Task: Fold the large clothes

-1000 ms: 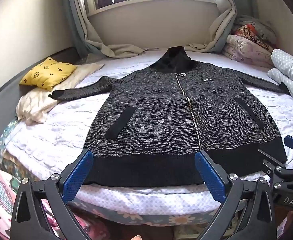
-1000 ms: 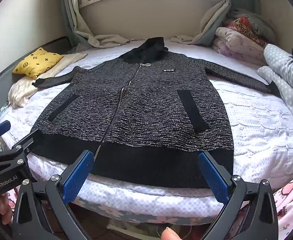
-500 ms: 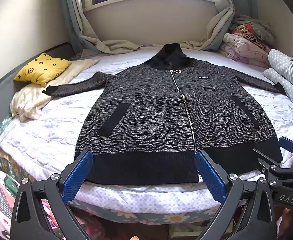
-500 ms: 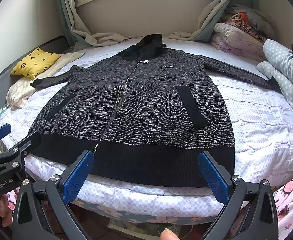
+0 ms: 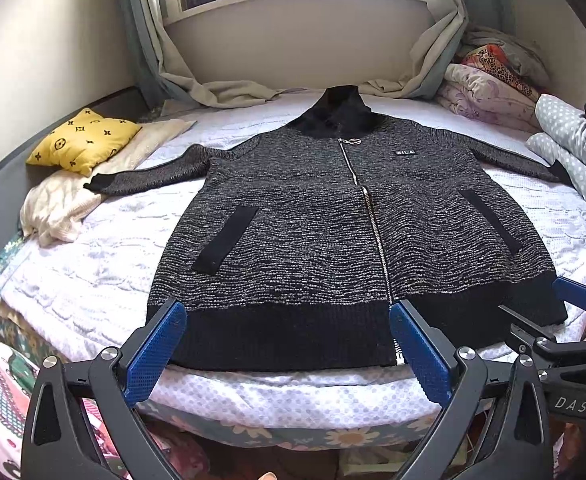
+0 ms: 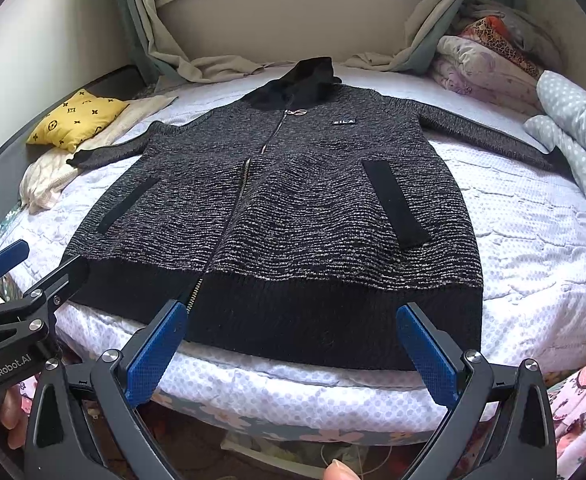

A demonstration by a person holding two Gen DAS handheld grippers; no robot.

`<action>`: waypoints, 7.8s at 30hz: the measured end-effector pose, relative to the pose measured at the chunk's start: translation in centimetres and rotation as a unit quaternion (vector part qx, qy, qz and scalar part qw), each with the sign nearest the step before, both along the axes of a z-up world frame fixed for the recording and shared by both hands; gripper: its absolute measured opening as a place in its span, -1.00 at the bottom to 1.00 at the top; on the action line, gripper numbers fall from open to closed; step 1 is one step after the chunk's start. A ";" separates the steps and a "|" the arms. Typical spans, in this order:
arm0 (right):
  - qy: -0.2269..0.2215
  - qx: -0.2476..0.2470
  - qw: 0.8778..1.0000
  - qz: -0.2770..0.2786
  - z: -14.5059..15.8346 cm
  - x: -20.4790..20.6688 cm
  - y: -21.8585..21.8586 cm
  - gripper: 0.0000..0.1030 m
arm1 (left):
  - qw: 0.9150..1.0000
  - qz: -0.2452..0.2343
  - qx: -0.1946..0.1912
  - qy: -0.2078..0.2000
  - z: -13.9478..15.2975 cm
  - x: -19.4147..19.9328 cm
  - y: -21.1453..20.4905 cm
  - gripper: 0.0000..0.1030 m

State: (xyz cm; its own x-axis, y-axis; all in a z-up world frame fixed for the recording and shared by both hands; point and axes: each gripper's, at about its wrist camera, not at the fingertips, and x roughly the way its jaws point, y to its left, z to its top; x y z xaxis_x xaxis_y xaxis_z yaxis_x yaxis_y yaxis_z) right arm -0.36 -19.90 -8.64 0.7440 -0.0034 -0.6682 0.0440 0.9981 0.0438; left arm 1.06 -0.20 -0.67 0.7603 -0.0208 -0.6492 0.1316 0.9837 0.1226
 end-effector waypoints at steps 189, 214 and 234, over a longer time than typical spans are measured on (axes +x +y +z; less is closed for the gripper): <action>0.108 0.007 0.992 -0.060 1.9 27.4 -11.7 1.00 | 0.973 0.109 -0.202 0.023 7.3 41.6 12.1 -0.78; 0.095 0.053 0.992 -0.069 3.9 26.6 -13.4 1.00 | 0.978 -0.055 -0.140 0.144 -5.1 36.5 -13.7 -0.76; 0.184 0.005 0.982 -0.044 -1.2 28.0 -10.9 1.00 | 0.980 -0.006 -0.047 0.191 -5.1 27.9 -3.1 0.68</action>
State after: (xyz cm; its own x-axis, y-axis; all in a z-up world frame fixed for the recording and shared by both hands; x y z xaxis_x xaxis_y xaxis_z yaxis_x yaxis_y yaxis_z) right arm 27.59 -30.83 -9.79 0.4498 -0.0487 -0.8918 0.1441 0.9894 0.0187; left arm 28.92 -3.25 -5.76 0.4618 -0.1018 -0.8811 0.1621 0.9864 -0.0290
